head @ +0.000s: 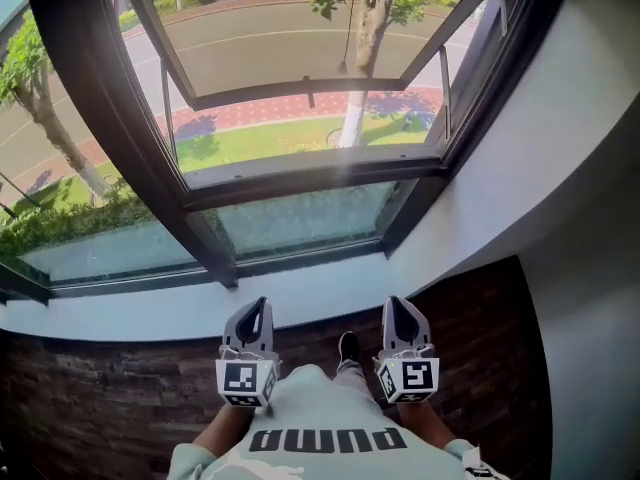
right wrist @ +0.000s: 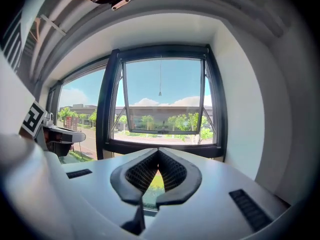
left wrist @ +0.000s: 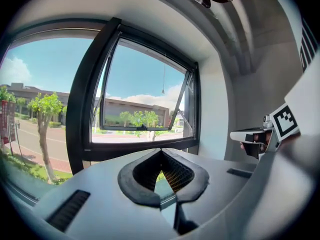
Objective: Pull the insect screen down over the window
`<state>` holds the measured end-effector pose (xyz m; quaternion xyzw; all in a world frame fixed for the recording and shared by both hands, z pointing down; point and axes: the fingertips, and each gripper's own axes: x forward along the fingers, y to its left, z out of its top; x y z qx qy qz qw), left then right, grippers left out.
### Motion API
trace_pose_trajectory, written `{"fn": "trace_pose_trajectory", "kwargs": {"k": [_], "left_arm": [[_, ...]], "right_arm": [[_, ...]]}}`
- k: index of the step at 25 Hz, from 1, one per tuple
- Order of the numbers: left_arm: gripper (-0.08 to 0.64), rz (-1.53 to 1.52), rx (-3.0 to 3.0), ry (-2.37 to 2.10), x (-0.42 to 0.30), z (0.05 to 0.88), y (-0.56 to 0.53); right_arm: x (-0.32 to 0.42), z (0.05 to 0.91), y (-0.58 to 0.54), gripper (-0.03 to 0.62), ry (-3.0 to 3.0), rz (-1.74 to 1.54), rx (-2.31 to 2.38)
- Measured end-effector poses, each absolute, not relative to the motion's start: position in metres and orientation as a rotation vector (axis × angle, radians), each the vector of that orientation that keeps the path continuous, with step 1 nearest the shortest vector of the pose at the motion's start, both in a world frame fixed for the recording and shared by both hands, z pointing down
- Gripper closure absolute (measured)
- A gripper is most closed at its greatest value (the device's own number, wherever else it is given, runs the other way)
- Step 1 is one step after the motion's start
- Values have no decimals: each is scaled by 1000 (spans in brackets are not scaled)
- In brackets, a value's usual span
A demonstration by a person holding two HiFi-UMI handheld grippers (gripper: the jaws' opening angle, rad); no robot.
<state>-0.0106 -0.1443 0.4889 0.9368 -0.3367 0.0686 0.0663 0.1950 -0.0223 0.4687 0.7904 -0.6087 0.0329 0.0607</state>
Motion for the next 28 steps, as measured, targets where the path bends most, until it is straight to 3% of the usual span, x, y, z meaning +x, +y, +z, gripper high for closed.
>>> {"fn": "trace_pose_trajectory", "kwargs": {"k": [9, 18, 26, 28], "left_arm": [[548, 168, 2777, -1267, 80, 449, -212], [544, 263, 3009, -1494, 124, 350, -294], [314, 588, 3248, -1727, 128, 242, -366], [281, 711, 3287, -1843, 123, 202, -383]], "right_arm": [[322, 431, -120, 586, -2097, -69, 2167], [413, 328, -215, 586, -2075, -517, 1906], [434, 179, -268, 582, -1757, -984, 1812], [435, 135, -275, 550, -1656, -1069, 1816]]}}
